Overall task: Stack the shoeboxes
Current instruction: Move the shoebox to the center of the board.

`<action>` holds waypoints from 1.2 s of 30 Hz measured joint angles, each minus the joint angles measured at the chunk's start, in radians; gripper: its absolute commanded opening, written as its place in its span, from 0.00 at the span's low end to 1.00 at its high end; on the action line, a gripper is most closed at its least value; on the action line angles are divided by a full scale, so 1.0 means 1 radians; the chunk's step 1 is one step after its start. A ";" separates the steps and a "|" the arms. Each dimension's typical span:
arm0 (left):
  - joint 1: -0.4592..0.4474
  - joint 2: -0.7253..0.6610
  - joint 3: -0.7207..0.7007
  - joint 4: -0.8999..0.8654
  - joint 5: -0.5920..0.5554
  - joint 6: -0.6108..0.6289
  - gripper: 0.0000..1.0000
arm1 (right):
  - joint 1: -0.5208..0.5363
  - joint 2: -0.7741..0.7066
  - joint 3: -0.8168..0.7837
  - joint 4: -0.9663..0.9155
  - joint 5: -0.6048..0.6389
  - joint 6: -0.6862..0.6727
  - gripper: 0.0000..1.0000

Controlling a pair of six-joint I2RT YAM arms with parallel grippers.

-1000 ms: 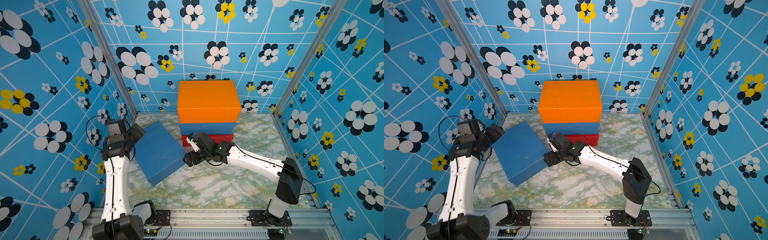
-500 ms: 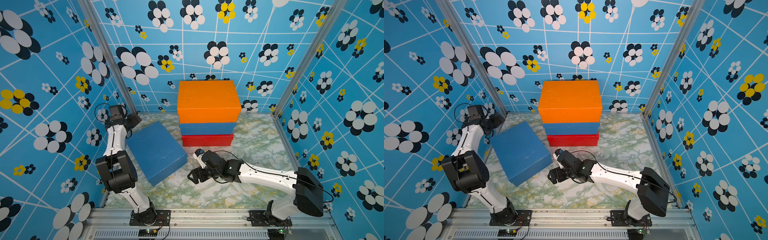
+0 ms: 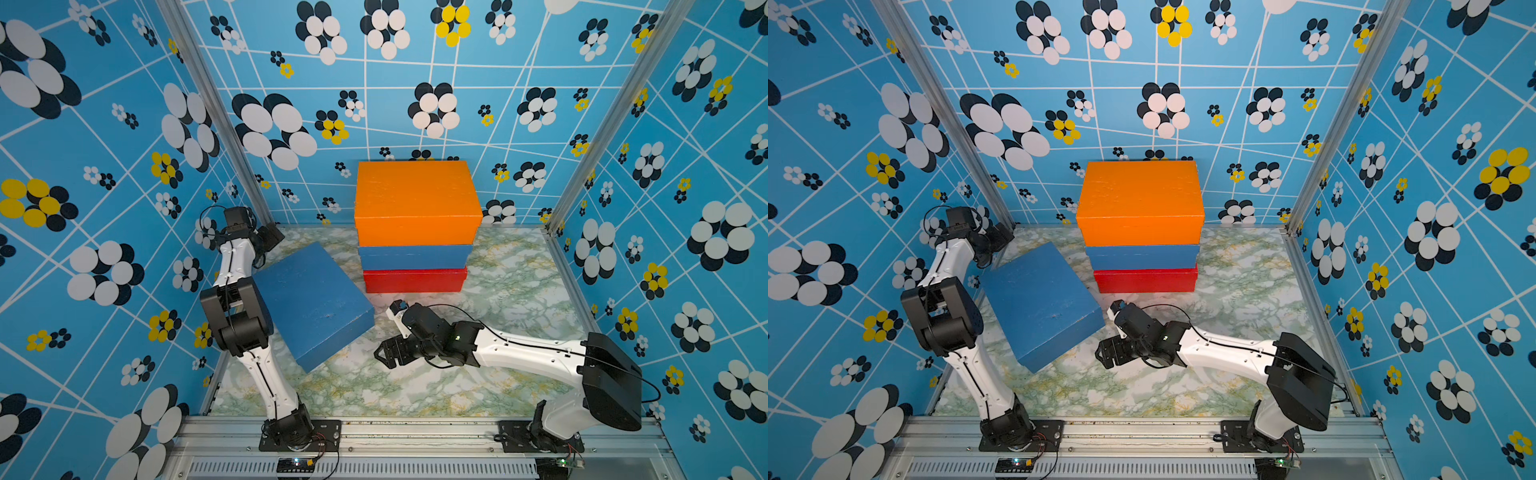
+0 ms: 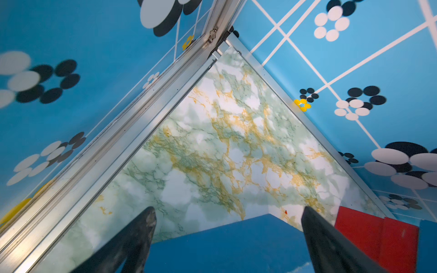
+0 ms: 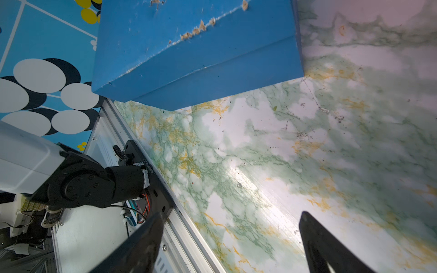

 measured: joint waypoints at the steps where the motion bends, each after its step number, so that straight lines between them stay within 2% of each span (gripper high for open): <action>1: 0.000 0.004 0.000 -0.008 0.000 0.003 0.97 | 0.000 0.000 0.000 0.001 0.000 0.000 0.91; 12: -0.026 -0.010 -0.061 -0.047 -0.008 0.034 0.97 | 0.000 0.026 0.001 0.003 0.005 0.011 0.92; 20: -0.050 -0.132 -0.227 -0.057 -0.022 0.033 0.97 | -0.003 0.016 0.000 0.000 0.051 0.006 0.94; 28: -0.069 -0.259 -0.378 -0.074 -0.031 0.034 0.97 | -0.056 -0.119 -0.100 -0.002 0.105 0.003 0.95; 36: -0.130 -0.421 -0.570 -0.058 -0.032 0.026 0.97 | -0.087 -0.239 -0.192 0.010 0.122 0.010 0.96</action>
